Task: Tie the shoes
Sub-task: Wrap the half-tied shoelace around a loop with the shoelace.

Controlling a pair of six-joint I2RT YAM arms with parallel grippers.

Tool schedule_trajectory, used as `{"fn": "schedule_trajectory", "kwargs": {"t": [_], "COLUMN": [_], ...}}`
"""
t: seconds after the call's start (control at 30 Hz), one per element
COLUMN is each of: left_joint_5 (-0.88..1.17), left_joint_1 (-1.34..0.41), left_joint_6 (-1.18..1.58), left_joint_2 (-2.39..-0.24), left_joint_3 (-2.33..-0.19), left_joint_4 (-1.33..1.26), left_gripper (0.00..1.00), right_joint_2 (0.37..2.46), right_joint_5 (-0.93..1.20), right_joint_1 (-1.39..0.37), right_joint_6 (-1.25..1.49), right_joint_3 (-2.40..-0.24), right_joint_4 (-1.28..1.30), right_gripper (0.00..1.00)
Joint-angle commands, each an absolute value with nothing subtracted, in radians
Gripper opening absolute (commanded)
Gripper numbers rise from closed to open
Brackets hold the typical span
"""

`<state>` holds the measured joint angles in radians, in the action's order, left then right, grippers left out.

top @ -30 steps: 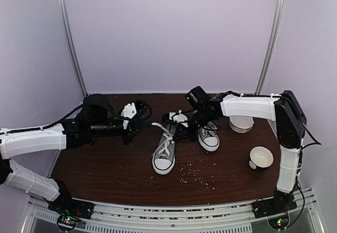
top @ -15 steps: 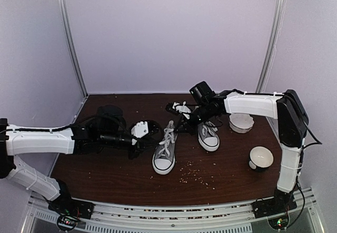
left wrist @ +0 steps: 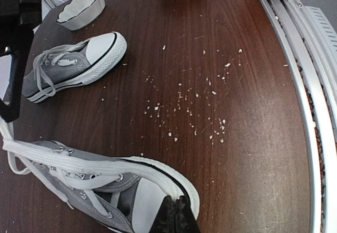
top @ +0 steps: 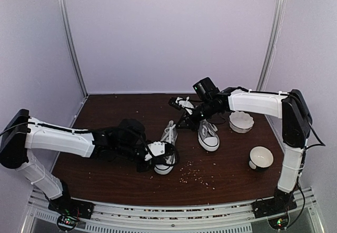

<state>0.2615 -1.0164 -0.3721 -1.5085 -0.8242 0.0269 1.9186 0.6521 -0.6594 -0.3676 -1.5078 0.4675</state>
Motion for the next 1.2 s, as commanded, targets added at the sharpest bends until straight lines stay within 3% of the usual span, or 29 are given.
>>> {"fn": "schedule_trajectory", "kwargs": {"t": [0.0,0.23,0.6,0.83,1.03,1.1,1.17], "left_joint_5": [0.220,0.224,0.347,0.346,0.340,0.357,0.356], "left_joint_1": [-1.002,-0.954,-0.958,-0.997,-1.026,-1.028,-1.028], "left_joint_6": [-0.351,-0.278,-0.328,-0.373,-0.443,-0.449,-0.457], "left_joint_2": [-1.469,-1.430,-1.623,-1.745,-1.831,-1.829,-1.814], "left_joint_3": [-0.791,-0.716,-0.856,-1.013,-1.145,-1.147,-1.145], "left_joint_4": [-0.040,-0.026,0.071,-0.023,0.058,0.060,0.073], "left_gripper": [0.00,0.00,0.00,0.00,0.00,0.10,0.31], "right_joint_2": [1.891,1.899,1.895,1.896,1.901,1.903,1.907], "right_joint_5": [0.650,0.648,0.655,0.659,0.656,0.655,0.657], "right_joint_1": [-0.658,-0.658,-0.658,-0.658,-0.658,-0.659,-0.658], "right_joint_6": [-0.400,-0.388,-0.368,-0.367,-0.371,-0.375,-0.378], "right_joint_3": [-1.543,-1.545,-1.547,-1.548,-1.548,-1.548,-1.548], "right_joint_4": [0.549,0.555,0.545,0.547,0.556,0.558,0.560], "right_gripper": [0.00,0.00,0.00,0.00,0.00,0.00,0.00]}}
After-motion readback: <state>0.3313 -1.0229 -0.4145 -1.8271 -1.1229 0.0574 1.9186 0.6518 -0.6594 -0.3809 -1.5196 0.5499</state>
